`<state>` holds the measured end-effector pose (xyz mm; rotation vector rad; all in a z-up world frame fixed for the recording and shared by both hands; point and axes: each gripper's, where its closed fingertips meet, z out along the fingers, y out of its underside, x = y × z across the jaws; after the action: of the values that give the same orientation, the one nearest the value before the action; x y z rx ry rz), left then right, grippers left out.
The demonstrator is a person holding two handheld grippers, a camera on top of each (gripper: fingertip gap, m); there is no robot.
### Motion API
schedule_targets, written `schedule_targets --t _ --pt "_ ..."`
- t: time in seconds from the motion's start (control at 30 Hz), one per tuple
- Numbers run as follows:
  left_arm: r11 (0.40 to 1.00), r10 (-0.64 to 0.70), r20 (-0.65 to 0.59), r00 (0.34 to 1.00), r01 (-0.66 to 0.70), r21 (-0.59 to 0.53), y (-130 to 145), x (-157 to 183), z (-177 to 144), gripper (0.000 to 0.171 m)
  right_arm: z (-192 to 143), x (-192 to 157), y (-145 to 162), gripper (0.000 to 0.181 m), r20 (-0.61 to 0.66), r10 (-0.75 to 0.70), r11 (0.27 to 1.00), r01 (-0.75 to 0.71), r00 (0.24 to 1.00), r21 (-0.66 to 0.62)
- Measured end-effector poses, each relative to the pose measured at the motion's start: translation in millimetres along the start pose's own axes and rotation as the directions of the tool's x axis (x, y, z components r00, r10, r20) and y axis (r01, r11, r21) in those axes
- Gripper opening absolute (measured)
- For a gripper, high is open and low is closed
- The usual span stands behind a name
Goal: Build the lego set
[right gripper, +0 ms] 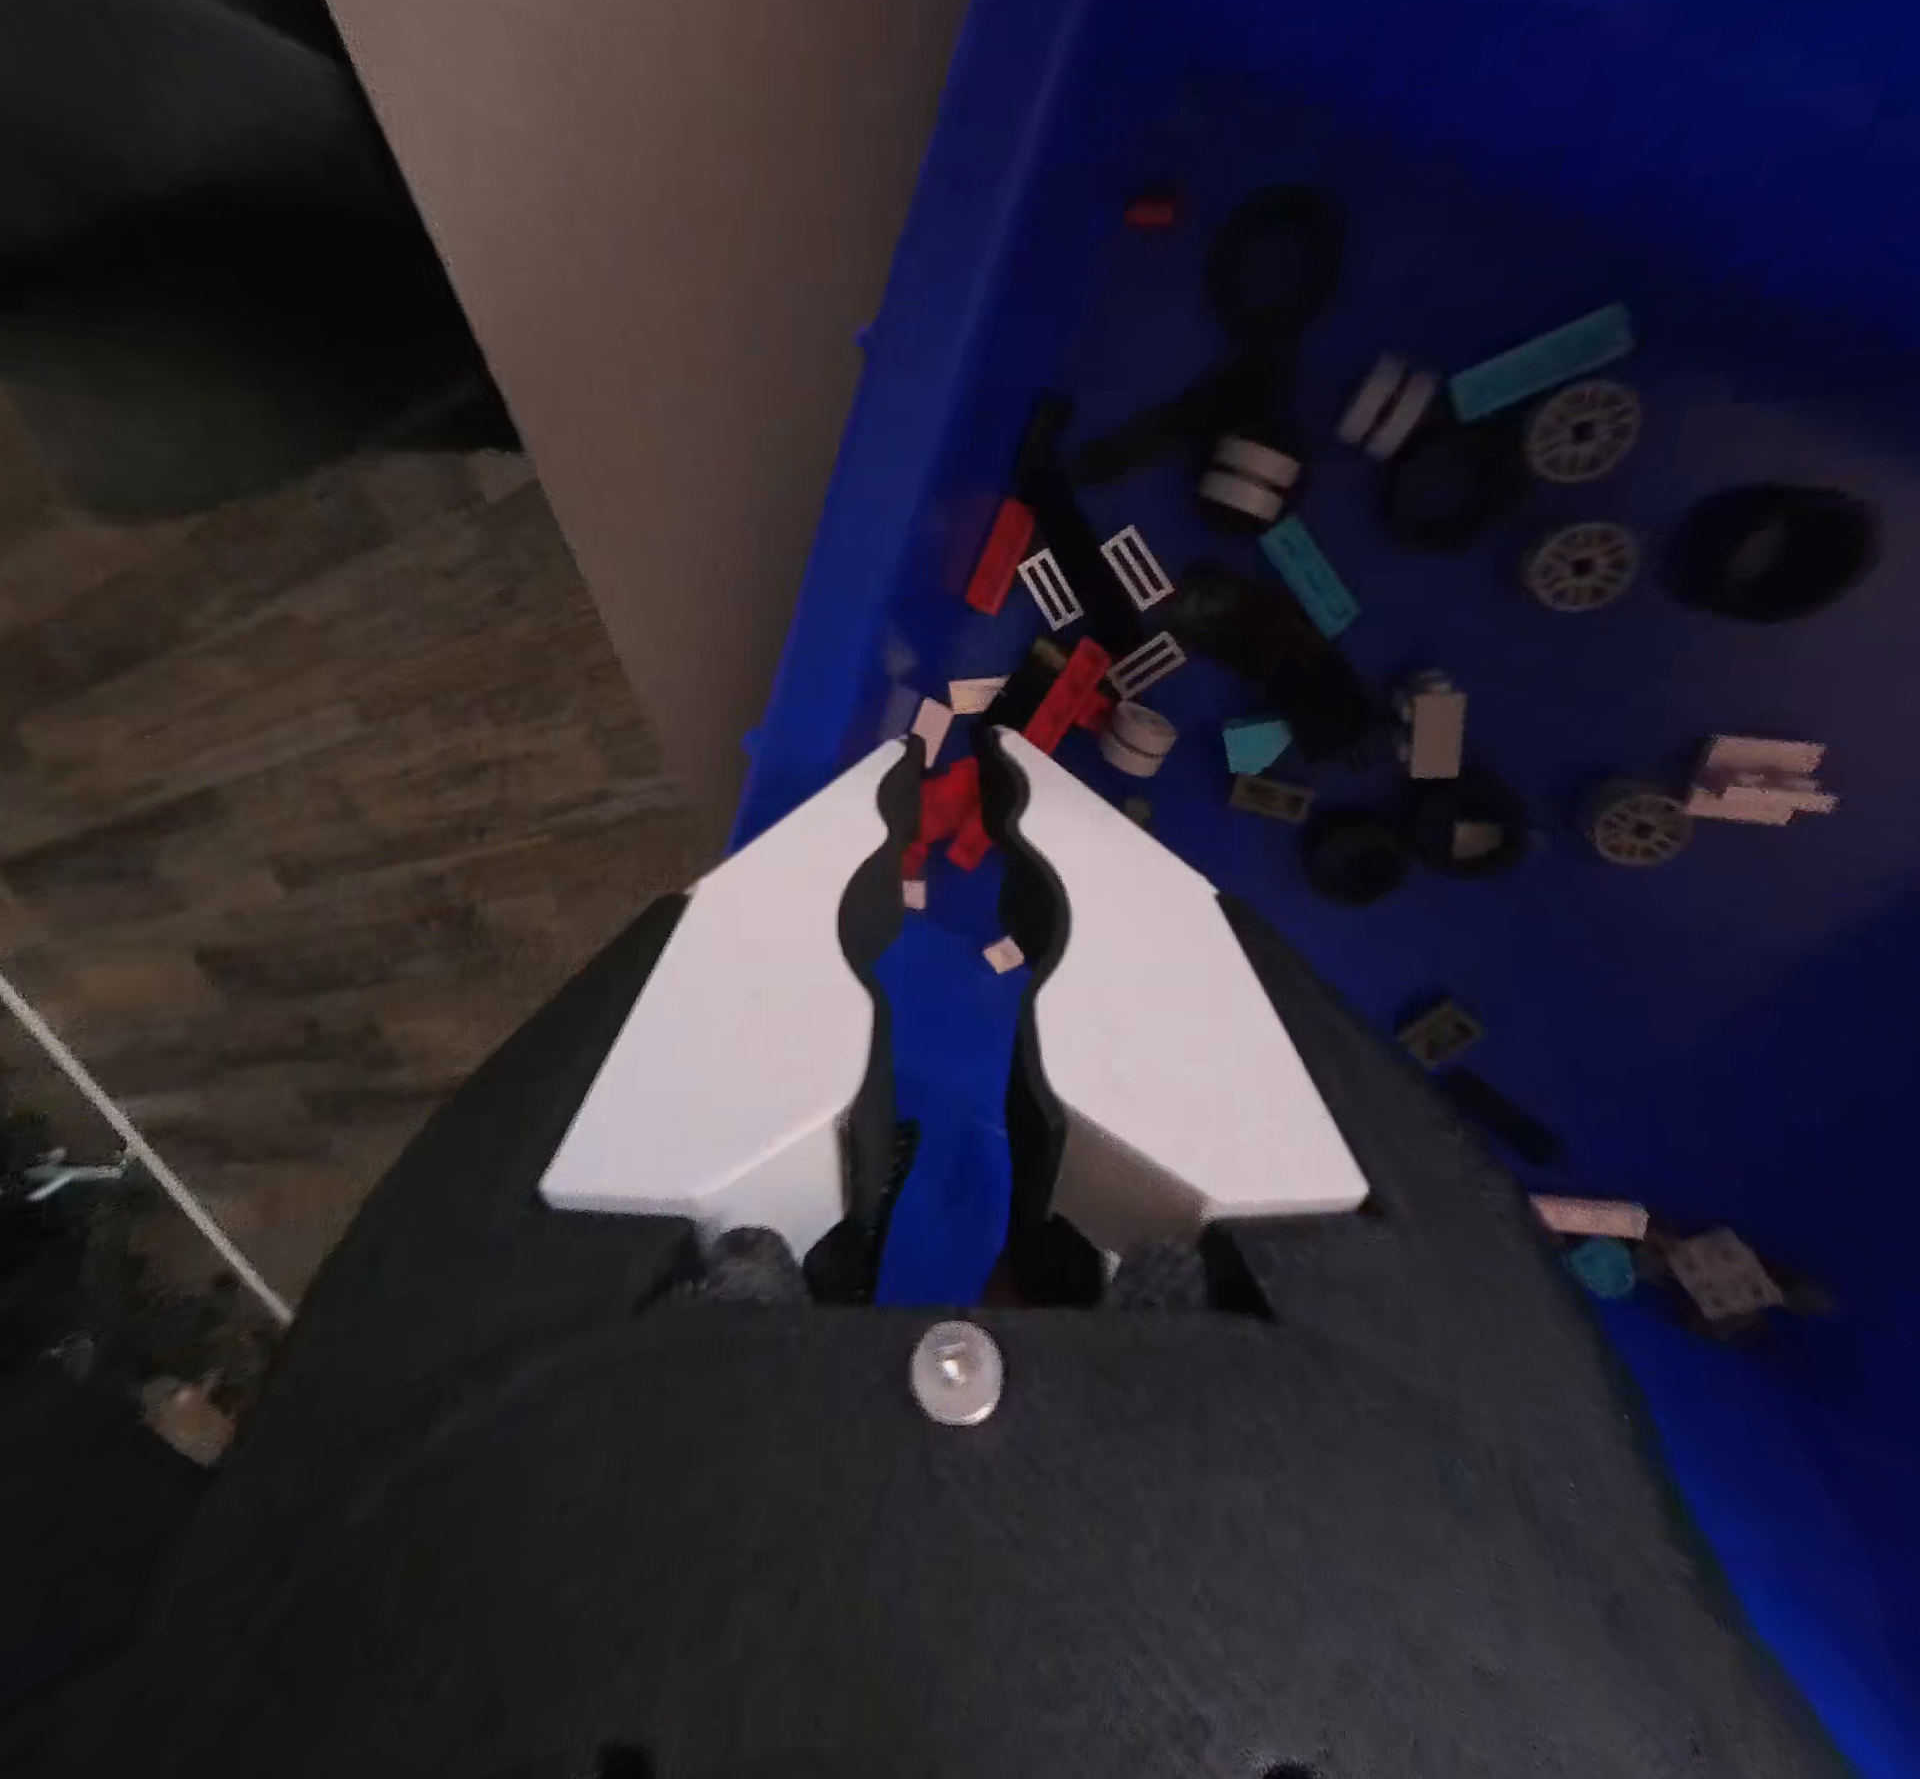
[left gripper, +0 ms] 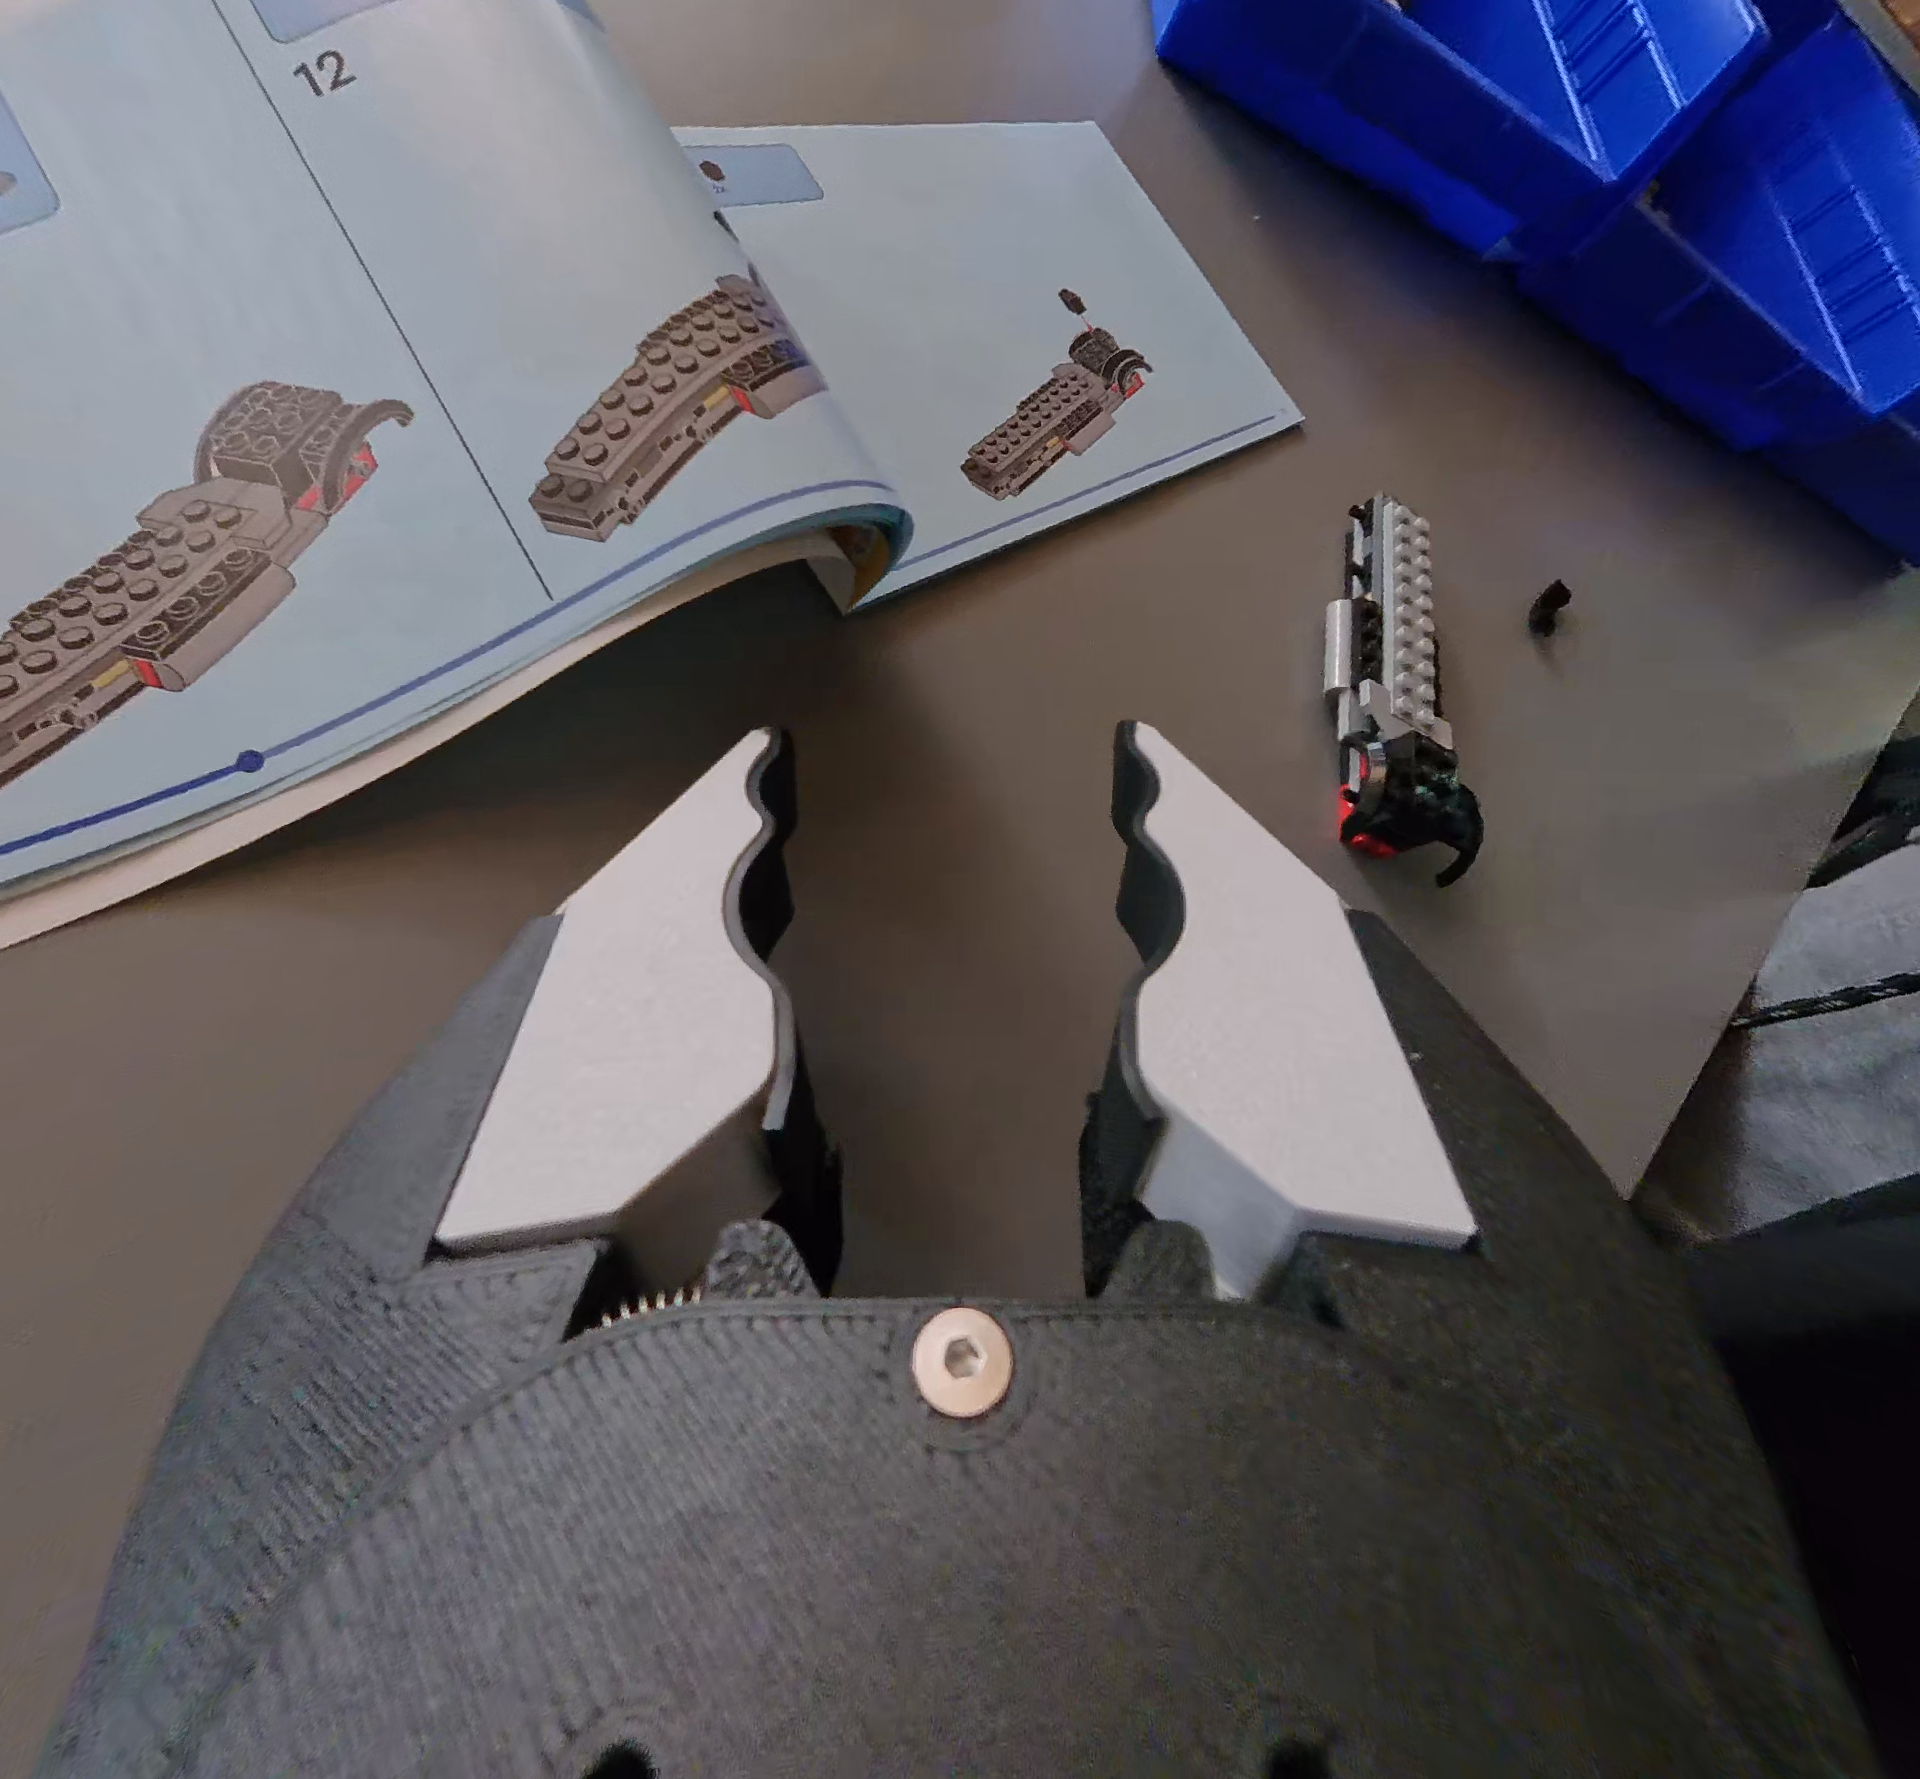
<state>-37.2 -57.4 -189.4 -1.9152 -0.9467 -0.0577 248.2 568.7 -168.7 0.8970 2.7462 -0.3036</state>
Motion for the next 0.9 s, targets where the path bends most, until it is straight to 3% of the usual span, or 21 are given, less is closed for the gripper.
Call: schedule_targets --t 0.23,0.57,0.9 --pt "1.000 -0.017 0.010 1.000 0.017 0.007 -1.4 -2.6 0.2 0.058 24.0 7.2 7.1 0.016 0.021 0.002 0.998 -0.001 1.000 -0.068" --pt "1.000 -0.021 -0.001 1.000 0.021 0.008 -1.7 -2.2 -0.1 0.057 28.8 8.0 8.0 0.012 0.028 0.020 0.993 -0.017 0.999 -0.115" --pt "1.000 -0.012 -0.014 1.000 0.012 0.001 -0.7 0.1 0.2 0.057 25.7 19.8 11.2 0.017 -0.082 0.028 0.989 -0.039 0.996 -0.142"
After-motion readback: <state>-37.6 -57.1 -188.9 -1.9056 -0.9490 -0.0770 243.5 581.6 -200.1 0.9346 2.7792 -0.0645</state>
